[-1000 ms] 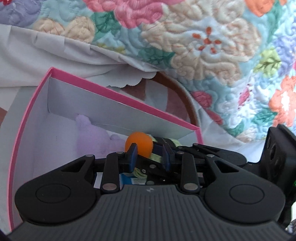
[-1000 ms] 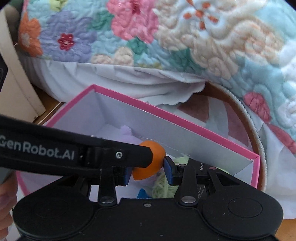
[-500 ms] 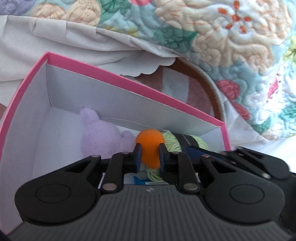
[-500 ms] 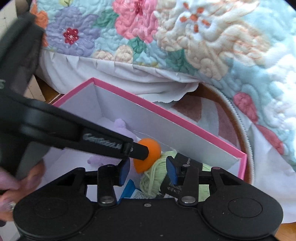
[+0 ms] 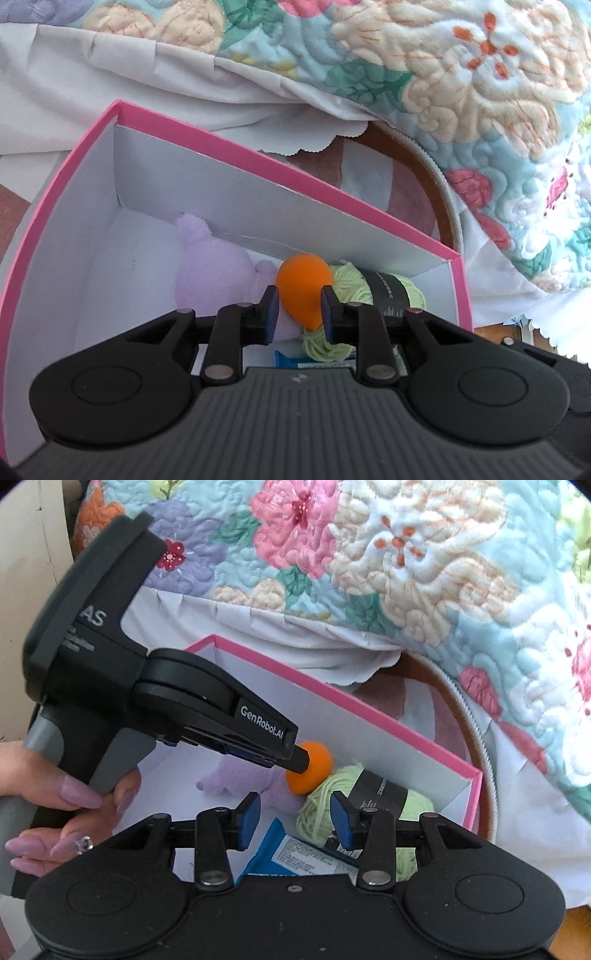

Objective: Organize objects
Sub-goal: 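Open the left tool to release the sponge beside the yarn, then raise the left tool out of the box toward the white wipe packet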

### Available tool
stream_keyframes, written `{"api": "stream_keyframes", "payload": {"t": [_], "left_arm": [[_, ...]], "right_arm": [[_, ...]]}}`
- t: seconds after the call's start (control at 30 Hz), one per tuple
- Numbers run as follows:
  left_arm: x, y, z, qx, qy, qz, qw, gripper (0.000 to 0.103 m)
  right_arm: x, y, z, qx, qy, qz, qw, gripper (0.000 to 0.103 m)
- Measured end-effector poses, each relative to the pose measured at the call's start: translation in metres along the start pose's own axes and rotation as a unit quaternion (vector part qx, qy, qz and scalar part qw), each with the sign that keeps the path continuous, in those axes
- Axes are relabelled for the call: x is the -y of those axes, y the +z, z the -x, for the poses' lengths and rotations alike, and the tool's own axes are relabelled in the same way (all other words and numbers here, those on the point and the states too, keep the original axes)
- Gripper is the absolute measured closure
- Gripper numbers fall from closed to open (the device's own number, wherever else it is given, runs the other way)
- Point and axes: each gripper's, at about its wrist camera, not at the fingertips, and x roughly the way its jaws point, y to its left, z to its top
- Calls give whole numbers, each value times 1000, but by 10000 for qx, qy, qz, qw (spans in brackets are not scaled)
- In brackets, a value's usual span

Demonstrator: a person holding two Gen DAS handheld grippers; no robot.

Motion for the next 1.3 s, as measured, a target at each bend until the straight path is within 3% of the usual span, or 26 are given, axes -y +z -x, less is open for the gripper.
{"api": "stream_keyframes", "payload": {"t": [0.37,0.7,0.83,1.17,1.3], "left_arm": [[6,-4,24,-63,210,-350,9991,75],[19,-7,94,-124,423,-947,9945,73],[24,-13,125,-34,574,-1172,9914,63],[35,-31,191,-1,1214,-1697,9780,51],[41,-39,210,34,1312,-1920,9726,40]], "right_arm": [[0,-8,13,142,97,-425,9989,56],[-13,-6,61,328,128,-618,9975,55],[-26,-3,81,346,125,-559,9978,54],[-48,1,124,318,108,-543,9980,45],[-54,-1,137,311,109,-519,9981,41]]}}
